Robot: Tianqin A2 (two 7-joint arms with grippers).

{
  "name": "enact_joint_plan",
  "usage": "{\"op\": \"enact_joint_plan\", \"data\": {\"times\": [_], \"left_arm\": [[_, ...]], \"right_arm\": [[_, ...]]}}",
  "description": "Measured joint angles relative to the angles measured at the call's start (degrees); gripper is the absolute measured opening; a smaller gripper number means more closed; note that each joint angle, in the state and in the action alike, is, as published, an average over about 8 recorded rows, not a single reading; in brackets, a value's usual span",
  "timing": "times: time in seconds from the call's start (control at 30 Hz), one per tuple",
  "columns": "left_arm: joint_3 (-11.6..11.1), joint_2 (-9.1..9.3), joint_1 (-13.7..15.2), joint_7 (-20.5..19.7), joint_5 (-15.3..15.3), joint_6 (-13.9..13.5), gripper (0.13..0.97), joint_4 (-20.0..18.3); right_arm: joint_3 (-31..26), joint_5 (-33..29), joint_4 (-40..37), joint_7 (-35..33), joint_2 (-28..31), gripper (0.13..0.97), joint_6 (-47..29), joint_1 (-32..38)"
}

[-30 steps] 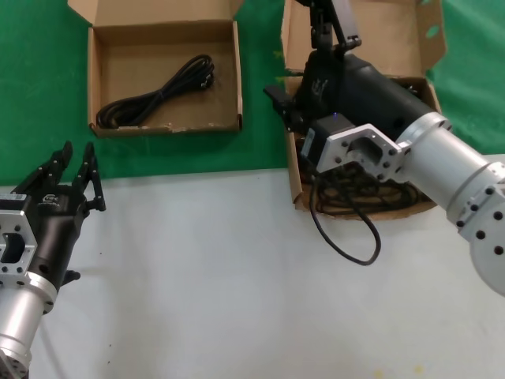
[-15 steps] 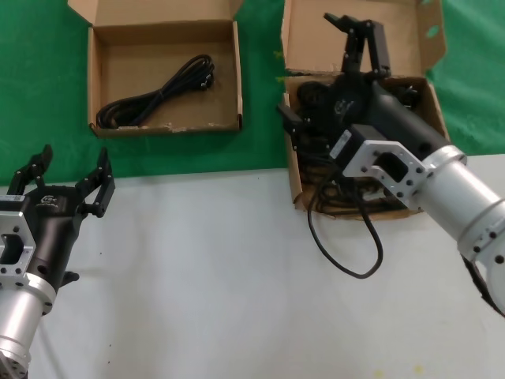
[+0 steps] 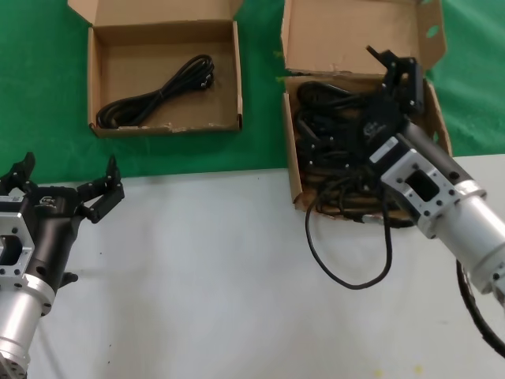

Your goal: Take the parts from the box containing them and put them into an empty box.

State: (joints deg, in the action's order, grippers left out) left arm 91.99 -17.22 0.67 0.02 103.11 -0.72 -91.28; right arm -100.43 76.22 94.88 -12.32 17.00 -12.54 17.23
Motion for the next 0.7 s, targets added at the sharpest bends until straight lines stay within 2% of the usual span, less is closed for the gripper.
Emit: {"op": "enact_joint_plan", "data": {"times": [0.2, 0.5, 0.7], "left_arm": [[0.0, 0.00, -0.1, 0.0, 0.0, 0.1, 0.826, -0.1], [-0.1, 0.01, -0.2, 0.0, 0.0, 0.3, 0.929, -0.1], [-0.2, 0.02, -0.3, 0.0, 0.0, 0.4, 0.952, -0.2]], "right_arm": [[1.3, 4.0, -0.5, 1.8, 0.0, 0.966, 1.9, -2.5], [3.2, 10.0, -1.2, 4.5, 0.1, 0.966, 4.6, -6.4], [4.5, 13.9, -1.7, 6.4, 0.1, 0.966, 6.5, -8.9]]}}
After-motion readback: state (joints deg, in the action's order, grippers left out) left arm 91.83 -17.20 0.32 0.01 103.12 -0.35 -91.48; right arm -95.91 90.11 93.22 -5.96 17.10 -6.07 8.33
